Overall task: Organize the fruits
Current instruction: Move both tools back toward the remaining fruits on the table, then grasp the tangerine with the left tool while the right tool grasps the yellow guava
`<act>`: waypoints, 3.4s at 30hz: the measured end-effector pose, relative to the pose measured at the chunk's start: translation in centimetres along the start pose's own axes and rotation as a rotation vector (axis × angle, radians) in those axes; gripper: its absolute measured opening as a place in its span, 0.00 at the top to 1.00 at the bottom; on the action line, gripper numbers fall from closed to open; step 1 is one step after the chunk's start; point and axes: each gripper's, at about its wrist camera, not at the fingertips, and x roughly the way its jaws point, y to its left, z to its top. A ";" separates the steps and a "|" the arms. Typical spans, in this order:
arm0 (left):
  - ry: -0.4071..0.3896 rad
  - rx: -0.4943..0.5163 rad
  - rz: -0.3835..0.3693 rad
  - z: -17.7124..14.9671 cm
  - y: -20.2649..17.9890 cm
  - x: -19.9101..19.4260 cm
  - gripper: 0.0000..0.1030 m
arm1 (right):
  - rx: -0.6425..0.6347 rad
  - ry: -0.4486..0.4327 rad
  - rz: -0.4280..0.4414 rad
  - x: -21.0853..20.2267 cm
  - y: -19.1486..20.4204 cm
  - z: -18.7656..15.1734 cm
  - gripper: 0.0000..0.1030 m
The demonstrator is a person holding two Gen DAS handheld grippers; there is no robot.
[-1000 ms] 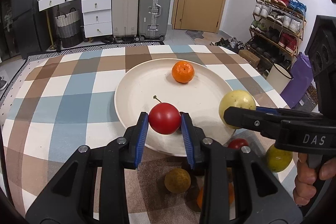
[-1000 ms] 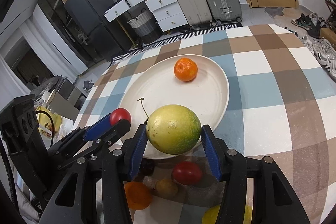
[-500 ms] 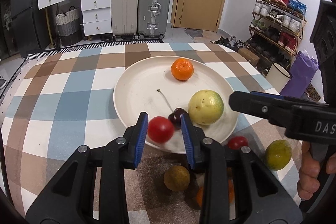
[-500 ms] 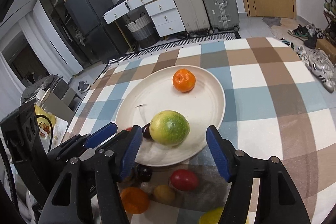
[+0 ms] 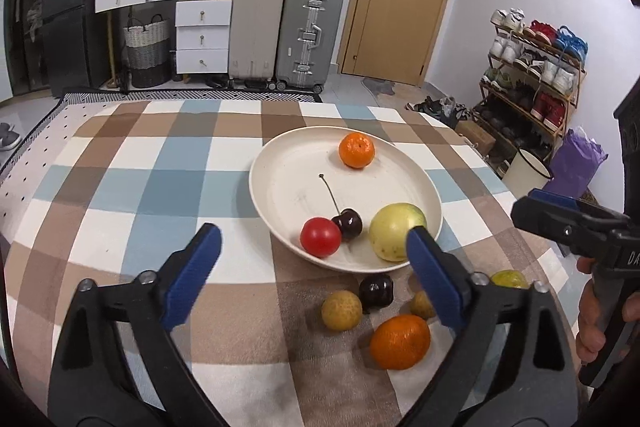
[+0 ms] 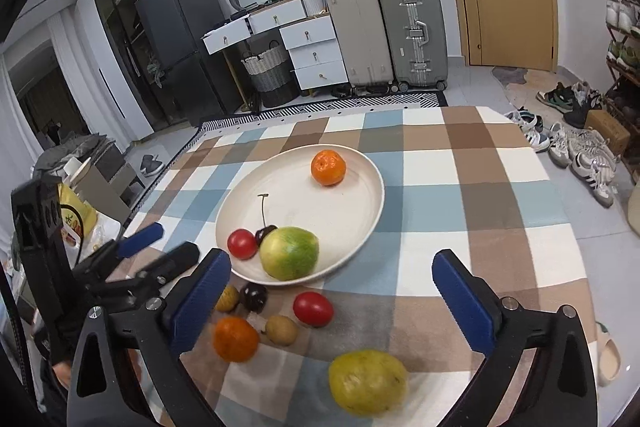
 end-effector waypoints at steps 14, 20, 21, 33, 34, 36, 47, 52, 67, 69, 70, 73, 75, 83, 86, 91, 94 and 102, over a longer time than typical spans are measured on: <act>0.012 0.082 -0.011 -3.3 -2.5 -2.7 0.01 | -0.046 0.018 -0.032 -2.6 0.1 -2.8 0.00; 0.042 0.122 -0.013 -3.9 -3.7 -2.2 0.01 | -0.042 0.059 -0.055 -2.2 -0.5 -4.4 0.00; 0.049 0.123 -0.012 -4.0 -3.7 -2.1 0.01 | -0.038 0.068 -0.061 -2.0 -0.7 -4.7 0.00; 0.146 0.137 -0.052 -4.9 -4.0 -0.4 0.01 | -0.021 0.134 -0.071 -0.9 -1.7 -7.2 0.00; 0.151 0.141 -0.055 -5.0 -4.1 -0.4 0.01 | -0.026 0.141 -0.070 -0.8 -1.6 -7.4 0.00; 0.163 0.154 -0.059 -5.1 -4.3 -0.2 0.01 | -0.036 0.151 -0.079 -0.5 -1.5 -7.7 0.01; 0.197 0.185 -0.094 -5.8 -5.0 0.4 0.05 | -0.038 0.191 -0.108 0.5 -2.0 -8.5 0.00; 0.210 0.182 -0.122 -6.0 -5.1 0.5 0.15 | -0.039 0.205 -0.107 0.9 -2.3 -8.5 0.01; 0.252 0.186 -0.168 -6.4 -5.3 1.6 0.63 | -0.067 0.207 -0.091 1.0 -1.4 -8.4 0.30; 0.251 0.189 -0.181 -6.4 -5.4 1.5 0.64 | -0.067 0.204 -0.089 0.8 -1.3 -8.5 0.32; 0.247 0.189 -0.193 -6.4 -5.4 1.4 0.64 | -0.066 0.203 -0.088 0.8 -1.3 -8.5 0.32; 0.235 0.194 -0.194 -6.3 -5.5 1.2 0.64 | -0.069 0.202 -0.082 0.6 -1.2 -8.5 0.33; 0.228 0.197 -0.190 -6.1 -5.5 1.0 0.64 | -0.075 0.197 -0.082 0.4 -1.0 -8.5 0.35; 0.196 0.158 -0.181 -5.4 -4.6 0.2 0.64 | -0.077 0.188 -0.079 0.4 -0.8 -8.3 0.50; 0.187 0.149 -0.175 -5.2 -4.3 0.0 0.64 | -0.087 0.177 -0.075 0.4 -0.6 -8.4 0.51; 0.156 0.132 -0.163 -4.8 -3.6 -0.6 0.64 | -0.074 0.152 -0.070 0.1 -0.5 -8.0 0.51; 0.147 0.112 -0.141 -4.5 -3.2 -0.6 0.64 | -0.074 0.128 -0.059 -0.4 -0.3 -7.4 0.51; 0.112 0.086 -0.106 -3.9 -2.3 -1.0 0.64 | -0.082 0.072 -0.018 -1.4 0.5 -5.0 0.51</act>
